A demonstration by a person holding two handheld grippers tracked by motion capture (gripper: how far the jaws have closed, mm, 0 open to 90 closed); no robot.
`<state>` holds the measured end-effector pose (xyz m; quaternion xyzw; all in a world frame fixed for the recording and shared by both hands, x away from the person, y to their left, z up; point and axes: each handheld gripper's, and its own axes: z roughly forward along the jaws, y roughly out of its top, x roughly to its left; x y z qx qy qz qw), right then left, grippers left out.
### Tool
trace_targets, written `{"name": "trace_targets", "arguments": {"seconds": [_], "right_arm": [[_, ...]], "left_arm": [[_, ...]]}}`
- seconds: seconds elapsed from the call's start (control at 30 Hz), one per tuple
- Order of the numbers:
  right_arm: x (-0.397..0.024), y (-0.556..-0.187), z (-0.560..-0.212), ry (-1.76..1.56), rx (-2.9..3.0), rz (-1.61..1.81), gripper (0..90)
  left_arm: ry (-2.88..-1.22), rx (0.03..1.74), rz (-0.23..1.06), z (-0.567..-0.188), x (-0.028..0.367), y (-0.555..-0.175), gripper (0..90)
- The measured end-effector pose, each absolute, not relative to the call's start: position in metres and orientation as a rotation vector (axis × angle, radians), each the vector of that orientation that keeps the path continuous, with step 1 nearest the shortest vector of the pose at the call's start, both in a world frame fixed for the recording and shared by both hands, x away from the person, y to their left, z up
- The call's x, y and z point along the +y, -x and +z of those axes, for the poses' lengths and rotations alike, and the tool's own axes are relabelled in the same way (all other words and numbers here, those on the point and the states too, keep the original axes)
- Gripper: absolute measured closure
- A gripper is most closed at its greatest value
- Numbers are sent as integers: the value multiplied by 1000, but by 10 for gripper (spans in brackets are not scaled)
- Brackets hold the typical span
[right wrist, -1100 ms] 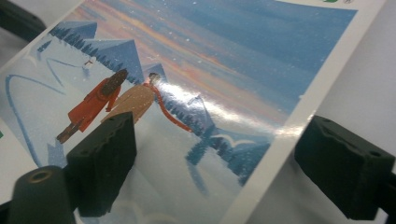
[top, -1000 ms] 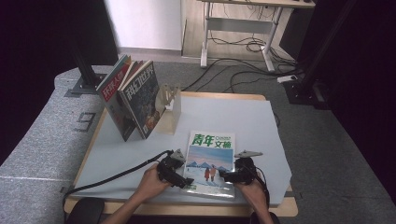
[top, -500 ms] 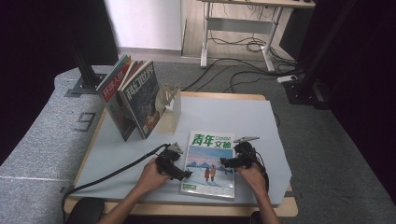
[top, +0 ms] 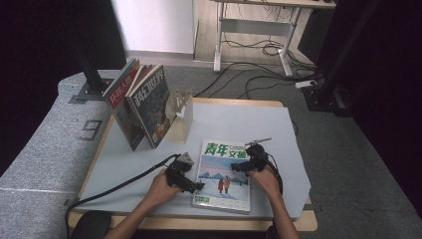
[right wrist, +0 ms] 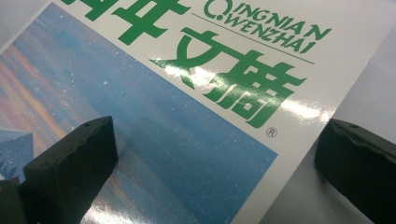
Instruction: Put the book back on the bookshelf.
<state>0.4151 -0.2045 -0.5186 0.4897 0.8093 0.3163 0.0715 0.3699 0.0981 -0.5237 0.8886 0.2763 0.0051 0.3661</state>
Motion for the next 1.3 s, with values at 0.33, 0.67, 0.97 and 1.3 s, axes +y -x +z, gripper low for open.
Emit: {"name": "trace_targets", "arguments": {"seconds": [0.33, 0.67, 0.97, 1.3], "right_arm": [[-210, -420, -519, -1516, 2373, 946, 0], [-200, -422, -517, -1524, 2407, 919, 6], [-208, -417, -503, -1529, 2381, 1063, 83], [-216, -416, -485, -1515, 2330, 1272, 251]], "left_arm": [[-2278, 711, 20, -524, 98, -369, 19], [-2275, 716, 23, -525, 97, -368, 11], [-2274, 717, 26, -525, 96, -368, 5], [-2274, 714, 27, -525, 96, -368, 5]]}}
